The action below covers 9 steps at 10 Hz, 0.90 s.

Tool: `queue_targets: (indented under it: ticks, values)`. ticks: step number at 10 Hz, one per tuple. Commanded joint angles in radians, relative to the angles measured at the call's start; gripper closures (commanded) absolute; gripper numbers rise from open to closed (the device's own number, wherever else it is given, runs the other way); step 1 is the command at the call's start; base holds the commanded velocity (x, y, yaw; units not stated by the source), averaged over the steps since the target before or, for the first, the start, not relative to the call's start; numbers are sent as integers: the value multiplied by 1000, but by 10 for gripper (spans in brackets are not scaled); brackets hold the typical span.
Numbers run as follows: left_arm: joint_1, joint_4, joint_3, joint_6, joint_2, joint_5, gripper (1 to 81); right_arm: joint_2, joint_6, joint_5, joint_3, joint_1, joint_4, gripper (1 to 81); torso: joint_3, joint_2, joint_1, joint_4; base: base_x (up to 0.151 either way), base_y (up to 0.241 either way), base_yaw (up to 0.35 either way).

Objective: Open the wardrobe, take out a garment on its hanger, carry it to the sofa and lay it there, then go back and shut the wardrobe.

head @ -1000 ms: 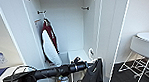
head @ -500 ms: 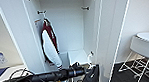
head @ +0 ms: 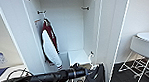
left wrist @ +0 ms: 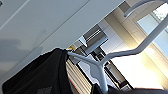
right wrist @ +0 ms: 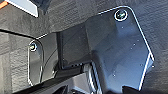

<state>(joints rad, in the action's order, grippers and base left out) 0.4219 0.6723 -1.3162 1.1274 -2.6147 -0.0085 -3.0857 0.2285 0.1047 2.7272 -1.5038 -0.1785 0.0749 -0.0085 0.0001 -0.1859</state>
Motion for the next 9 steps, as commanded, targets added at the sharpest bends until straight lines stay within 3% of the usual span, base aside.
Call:
queue_targets:
  ticks: [1,9]
  values:
    - [-163,7,46,3,17,-48,811,45,-1,-48,-3,35,8,10,0,0,0,0,0,0,0]
    - [-162,7,89,3,56,-47,811,85,-1,-48,-5,30,7,10,0,0,0,0,0,0,0]
